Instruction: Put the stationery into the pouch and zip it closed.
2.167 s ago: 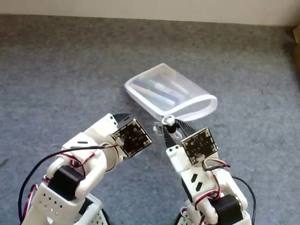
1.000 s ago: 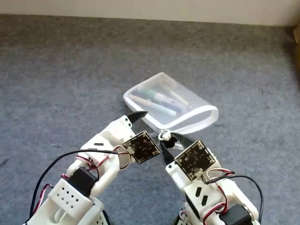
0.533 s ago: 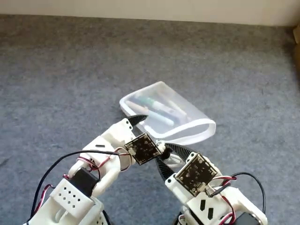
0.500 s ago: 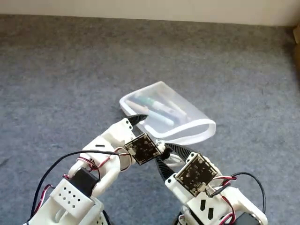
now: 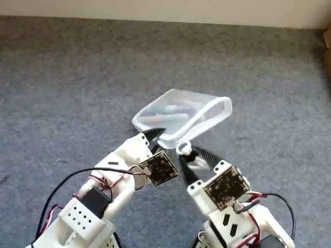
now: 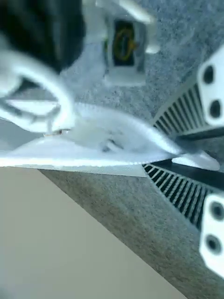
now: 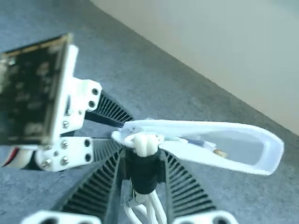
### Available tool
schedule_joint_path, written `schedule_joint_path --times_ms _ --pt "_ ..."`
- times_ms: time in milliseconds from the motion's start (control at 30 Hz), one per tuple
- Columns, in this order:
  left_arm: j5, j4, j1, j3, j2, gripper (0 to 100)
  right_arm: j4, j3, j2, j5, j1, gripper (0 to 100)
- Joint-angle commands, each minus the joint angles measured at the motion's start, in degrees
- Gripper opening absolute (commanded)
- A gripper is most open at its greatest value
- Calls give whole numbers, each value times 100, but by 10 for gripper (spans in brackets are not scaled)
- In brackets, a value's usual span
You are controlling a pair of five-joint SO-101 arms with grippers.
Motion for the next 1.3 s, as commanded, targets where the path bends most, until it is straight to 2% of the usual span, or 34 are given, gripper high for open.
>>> schedule_joint_path --times_ms 0,267,467,667,767,1000,1267 --pt "-9 -149 -75 -233 -92 5 -629 154 -66 18 409 4" --pt "360 -141 -532 -330 -92 5 -1798 840 -66 -404 1279 4" --pt "360 316 -558 -558 -92 5 -2888 1508 -31 -422 1868 4" --pt "360 387 -558 -593 -92 5 -3530 1868 -22 -492 2229 4" --pt "360 387 -558 -593 -92 5 -3600 1886 -22 -738 2369 4" --pt "360 404 -558 -558 -242 5 -3618 1886 -22 -782 2378 4" --pt "554 1556 -558 -347 -2114 5 -3626 1938 -22 -782 2396 4"
